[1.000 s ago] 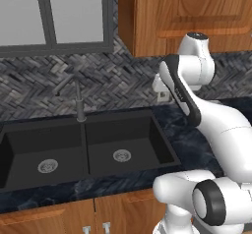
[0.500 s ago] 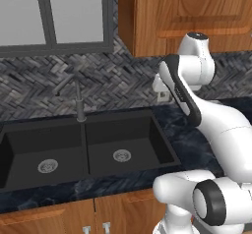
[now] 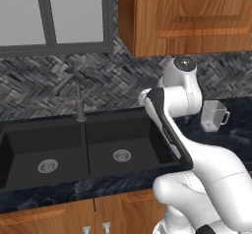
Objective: Turn on the sink faucet and place the jug under the water for a few seconds to fill it up.
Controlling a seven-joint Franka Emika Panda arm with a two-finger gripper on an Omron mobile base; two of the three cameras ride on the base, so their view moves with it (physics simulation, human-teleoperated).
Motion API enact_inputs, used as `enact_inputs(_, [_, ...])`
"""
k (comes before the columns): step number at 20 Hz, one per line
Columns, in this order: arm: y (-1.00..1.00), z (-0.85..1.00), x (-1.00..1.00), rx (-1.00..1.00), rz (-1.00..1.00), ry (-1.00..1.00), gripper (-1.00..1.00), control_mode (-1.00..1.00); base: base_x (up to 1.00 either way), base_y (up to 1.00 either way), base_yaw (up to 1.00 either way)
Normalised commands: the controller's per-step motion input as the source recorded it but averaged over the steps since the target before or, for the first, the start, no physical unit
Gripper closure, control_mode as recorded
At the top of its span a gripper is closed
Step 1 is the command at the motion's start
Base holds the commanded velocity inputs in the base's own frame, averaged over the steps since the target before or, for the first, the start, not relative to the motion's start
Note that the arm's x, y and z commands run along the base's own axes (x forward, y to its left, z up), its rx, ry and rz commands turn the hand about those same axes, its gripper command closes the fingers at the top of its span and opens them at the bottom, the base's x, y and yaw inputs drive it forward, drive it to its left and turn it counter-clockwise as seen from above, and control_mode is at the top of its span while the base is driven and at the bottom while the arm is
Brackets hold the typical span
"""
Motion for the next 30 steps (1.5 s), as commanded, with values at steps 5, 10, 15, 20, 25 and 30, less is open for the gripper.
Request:
enact_inputs(5, [0.89,-0.89,0.52,0.01,0.00,-0.13,-1.00,-1.00,0.00,0.00,0.00])
enact_inputs(10, [0.49,-0.30,0.51,0.01,0.00,-0.01,-1.00,-1.00,0.00,0.00,0.00])
enact_inputs(15, [0.57,-0.22,0.75,0.01,0.00,-0.08,-1.00,-1.00,0.00,0.00,0.00])
enact_inputs(20, [0.53,-0.02,0.61,0.01,0.00,-0.02,-1.00,-1.00,0.00,0.00,0.00])
enact_inputs(25, [0.44,0.00,0.48,0.02,0.00,-0.03,-1.00,-1.00,0.00,0.00,0.00])
enact_inputs(30, [0.12,0.00,0.11,0.00,0.00,-0.06,-1.00,-1.00,0.00,0.00,0.00])
